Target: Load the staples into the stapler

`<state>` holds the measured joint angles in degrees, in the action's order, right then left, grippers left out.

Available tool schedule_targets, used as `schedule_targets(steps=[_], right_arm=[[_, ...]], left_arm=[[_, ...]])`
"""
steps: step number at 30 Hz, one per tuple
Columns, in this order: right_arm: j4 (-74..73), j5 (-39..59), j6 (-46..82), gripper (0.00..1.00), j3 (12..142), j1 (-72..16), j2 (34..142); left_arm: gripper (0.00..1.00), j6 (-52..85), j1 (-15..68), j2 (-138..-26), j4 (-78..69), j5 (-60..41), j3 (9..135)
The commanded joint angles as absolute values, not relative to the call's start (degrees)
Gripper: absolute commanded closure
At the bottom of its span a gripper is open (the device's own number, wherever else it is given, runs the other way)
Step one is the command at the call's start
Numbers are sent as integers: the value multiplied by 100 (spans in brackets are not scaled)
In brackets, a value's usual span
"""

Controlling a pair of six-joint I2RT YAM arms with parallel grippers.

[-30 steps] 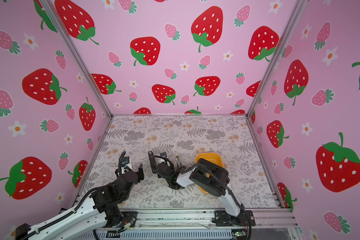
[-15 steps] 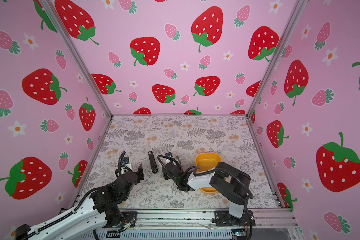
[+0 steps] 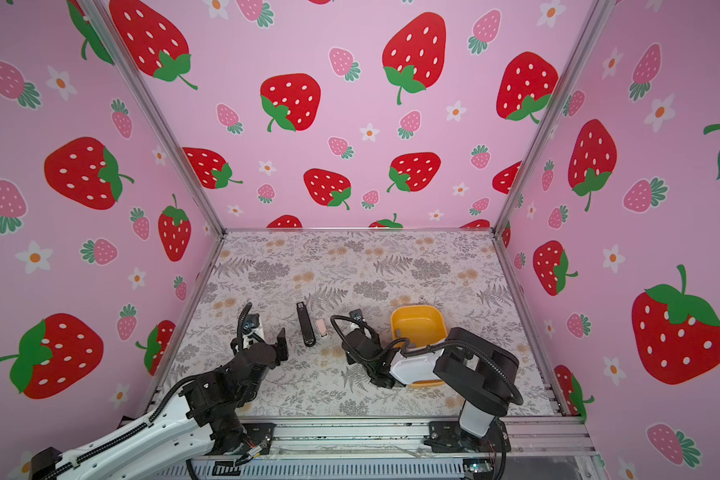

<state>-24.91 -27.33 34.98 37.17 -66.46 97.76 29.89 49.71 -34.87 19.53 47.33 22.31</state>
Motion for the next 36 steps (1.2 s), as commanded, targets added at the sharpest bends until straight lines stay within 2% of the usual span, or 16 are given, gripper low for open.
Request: schedule_targets(steps=[1,6,12,18,23,36], right_arm=[[-2380,-2827,3615,47,3658,-6592,9987],[-2373,-2792,3644,48,3659,-6583,10208],[-2382,-2767,3654,62,3562,-6583,10267],[-2508,-2695,3457,69,3396,-6624,10275],[-2830,-2628,3171,70,3172,-6850,10177],[-3770,-2253,2840,73,2577,-7501,9957]], left_arm=[[11,3085,4939,-3465,1959,4812,2211],[11,3077,4939,-3463,1953,4803,2206],[11,3075,4944,-3486,1934,4790,2206],[11,2904,4939,-3515,1732,4498,2164],[12,2563,4939,-3680,1244,3513,2119],[19,2391,4942,-3723,467,2415,1910]])
